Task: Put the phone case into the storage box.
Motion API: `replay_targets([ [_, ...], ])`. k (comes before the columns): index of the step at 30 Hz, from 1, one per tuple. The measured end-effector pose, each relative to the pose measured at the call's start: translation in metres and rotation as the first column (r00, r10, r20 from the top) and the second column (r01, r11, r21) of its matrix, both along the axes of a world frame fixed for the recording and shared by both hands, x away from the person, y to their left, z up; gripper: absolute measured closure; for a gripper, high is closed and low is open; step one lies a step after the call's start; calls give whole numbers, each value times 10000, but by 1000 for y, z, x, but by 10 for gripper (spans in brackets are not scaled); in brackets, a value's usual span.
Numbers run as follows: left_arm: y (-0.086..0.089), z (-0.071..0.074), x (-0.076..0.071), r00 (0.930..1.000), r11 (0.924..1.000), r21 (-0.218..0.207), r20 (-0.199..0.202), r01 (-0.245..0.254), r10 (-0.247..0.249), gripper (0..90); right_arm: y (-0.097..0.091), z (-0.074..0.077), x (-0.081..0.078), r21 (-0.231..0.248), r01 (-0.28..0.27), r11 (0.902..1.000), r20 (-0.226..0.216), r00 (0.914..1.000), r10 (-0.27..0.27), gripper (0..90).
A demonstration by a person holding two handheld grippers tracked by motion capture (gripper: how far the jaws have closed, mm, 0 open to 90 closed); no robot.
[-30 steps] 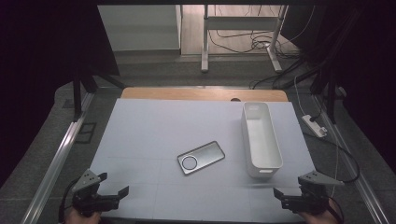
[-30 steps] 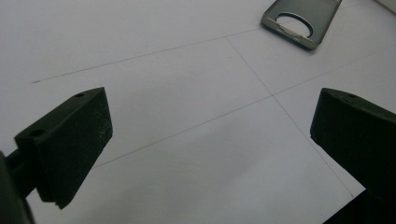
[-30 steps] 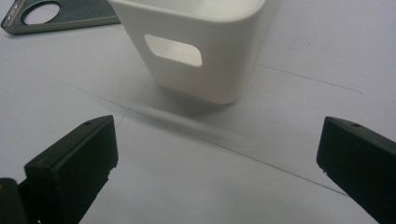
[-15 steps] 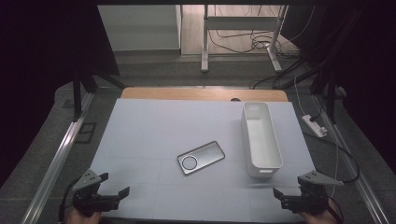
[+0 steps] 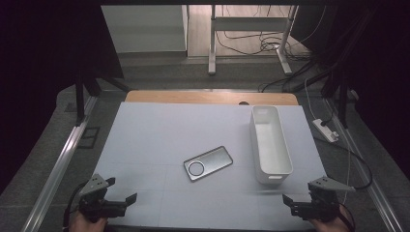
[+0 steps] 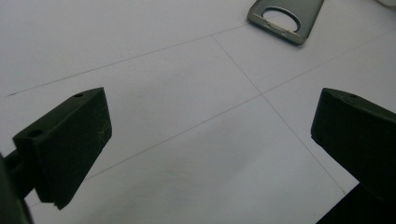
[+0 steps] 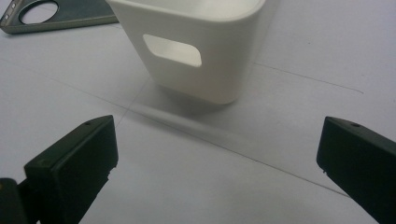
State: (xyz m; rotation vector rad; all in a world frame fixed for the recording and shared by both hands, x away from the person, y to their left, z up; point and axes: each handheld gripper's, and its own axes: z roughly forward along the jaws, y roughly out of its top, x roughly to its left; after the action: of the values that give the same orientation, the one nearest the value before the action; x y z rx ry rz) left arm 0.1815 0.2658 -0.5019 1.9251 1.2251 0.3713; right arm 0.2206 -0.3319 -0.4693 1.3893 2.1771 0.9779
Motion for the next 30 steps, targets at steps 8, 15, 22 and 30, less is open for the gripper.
replay_targets([
  [8, -5, 4, 6, 10000, 9996, -296, -90, -3, 1, 0, 0, 0, 0, -19, -15, 10000, 19, 10000, 15, 0],
  [15, -10, 6, 12, 9998, 9998, -174, -144, 128, -130, 0, 1, 0, 0, 8, -33, 10000, 31, 10000, 33, 0],
  [22, -15, 11, 20, 9992, 9997, -88, -336, 235, -238, 0, 2, 0, 1, -46, -140, 9999, 69, 9999, 140, 0],
  [30, -26, 14, 31, 9976, 9983, 130, -402, 564, -558, 0, 2, 0, 2, -55, -226, 9997, 43, 9997, 226, 0],
])
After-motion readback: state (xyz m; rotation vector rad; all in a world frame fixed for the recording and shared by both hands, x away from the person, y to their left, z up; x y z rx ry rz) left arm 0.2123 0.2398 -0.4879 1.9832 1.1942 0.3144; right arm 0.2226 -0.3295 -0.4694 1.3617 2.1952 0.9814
